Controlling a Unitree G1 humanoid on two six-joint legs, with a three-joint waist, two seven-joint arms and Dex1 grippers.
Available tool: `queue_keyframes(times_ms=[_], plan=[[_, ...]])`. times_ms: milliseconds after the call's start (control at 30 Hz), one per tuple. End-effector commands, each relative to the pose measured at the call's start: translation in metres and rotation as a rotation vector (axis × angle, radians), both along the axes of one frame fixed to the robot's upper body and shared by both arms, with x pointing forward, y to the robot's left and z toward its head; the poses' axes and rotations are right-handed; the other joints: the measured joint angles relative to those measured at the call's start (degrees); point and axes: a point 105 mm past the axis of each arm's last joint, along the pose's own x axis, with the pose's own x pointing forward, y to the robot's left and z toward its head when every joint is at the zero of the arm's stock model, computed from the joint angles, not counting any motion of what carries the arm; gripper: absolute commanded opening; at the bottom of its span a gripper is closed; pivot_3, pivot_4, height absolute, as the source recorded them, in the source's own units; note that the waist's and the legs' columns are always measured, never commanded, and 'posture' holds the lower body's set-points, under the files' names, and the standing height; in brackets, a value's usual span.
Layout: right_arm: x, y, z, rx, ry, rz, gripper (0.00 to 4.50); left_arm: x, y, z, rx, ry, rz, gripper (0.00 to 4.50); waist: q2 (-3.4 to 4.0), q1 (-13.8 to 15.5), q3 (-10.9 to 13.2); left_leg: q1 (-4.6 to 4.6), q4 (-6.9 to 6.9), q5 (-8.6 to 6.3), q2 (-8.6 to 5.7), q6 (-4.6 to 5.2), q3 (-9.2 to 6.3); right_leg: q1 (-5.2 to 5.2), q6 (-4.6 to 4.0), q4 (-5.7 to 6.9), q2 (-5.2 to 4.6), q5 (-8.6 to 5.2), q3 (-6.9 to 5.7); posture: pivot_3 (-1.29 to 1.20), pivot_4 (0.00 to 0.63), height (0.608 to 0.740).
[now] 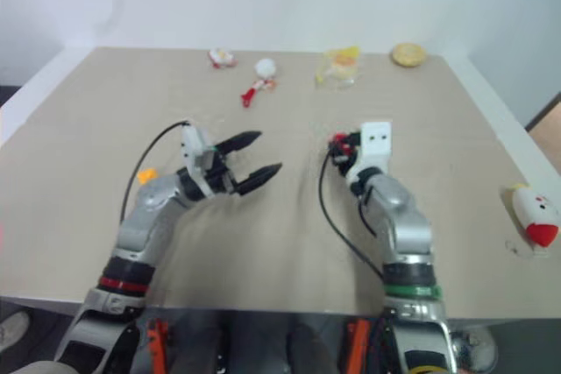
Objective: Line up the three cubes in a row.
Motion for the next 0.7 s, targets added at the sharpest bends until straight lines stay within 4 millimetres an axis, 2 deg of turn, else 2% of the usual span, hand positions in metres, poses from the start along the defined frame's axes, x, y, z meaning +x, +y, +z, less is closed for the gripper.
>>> queue_keyframes(times_ms=[33,133,233,433,700], plan=[[-0.052,0.031,0.012,-0.112,-0.029,0.526,1.28,-0.02,0.013,-0.001,0.065,-0.02,-0.127,4.5,0.0,0.0,0.0,0.0,-0.01,0.0,0.01,0.0,-0.01,0.0,-0.04,0.0,-0.01,-0.05,-0.03,0.0,0.15,0.74],[-0.078,0.036,0.0,-0.222,0.016,0.778,1.28,-0.033,0.021,-0.01,0.141,-0.008,-0.206,4.5,-0.04,0.0,0.0,0.05,-0.04,-0.03,0.05,0.01,-0.06,0.03,-0.15,0.0,0.01,-0.15,-0.12,0.0,0.15,0.74],[-0.09,0.034,-0.018,-0.315,0.094,0.93,1.28,-0.044,0.027,-0.016,0.192,-0.003,-0.25,4.5,-0.07,-0.1,0.0,0.06,-0.01,-0.03,0.08,0.01,-0.05,0.03,-0.39,0.0,0.02,-0.25,-0.13,0.0,0.15,0.74],[-0.089,0.034,-0.039,-0.393,0.079,1.02,1.28,-0.057,0.032,-0.021,0.233,0.012,-0.286,4.5,-0.2,-0.1,0.1,0.07,0.08,-0.02,0.08,-0.01,0.0,0.03,-0.4,0.0,-0.02,-0.19,-0.13,0.0,0.15,0.74],[-0.078,0.03,-0.057,-0.41,0.113,1.02,1.28,-0.058,0.032,-0.019,0.221,0.01,-0.258,4.5,-0.24,0.1,0.1,0.06,0.08,-0.02,0.08,-0.02,0.0,0.04,-0.39,0.01,-0.02,-0.18,-0.14,0.0,0.15,0.74]])
